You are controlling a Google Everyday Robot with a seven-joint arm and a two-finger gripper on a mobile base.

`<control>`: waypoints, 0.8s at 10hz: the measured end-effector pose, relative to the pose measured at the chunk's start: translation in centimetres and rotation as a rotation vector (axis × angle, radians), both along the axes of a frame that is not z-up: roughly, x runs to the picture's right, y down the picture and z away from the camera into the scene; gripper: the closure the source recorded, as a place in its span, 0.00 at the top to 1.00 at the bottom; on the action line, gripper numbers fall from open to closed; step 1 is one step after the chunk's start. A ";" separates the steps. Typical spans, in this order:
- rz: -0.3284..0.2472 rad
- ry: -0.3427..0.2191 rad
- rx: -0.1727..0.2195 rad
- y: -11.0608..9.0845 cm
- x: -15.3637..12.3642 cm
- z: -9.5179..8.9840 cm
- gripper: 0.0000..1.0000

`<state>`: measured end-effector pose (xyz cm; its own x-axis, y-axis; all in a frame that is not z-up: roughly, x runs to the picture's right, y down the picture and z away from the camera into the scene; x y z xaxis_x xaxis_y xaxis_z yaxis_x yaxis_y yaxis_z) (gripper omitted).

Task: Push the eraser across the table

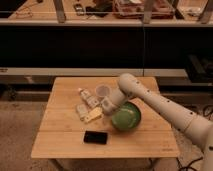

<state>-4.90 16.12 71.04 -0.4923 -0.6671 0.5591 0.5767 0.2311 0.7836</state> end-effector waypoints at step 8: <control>0.121 0.420 0.108 -1.0 8.1 2.7 0.65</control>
<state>3.23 15.11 73.71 -0.1524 -0.7710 0.6183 0.8241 0.2462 0.5102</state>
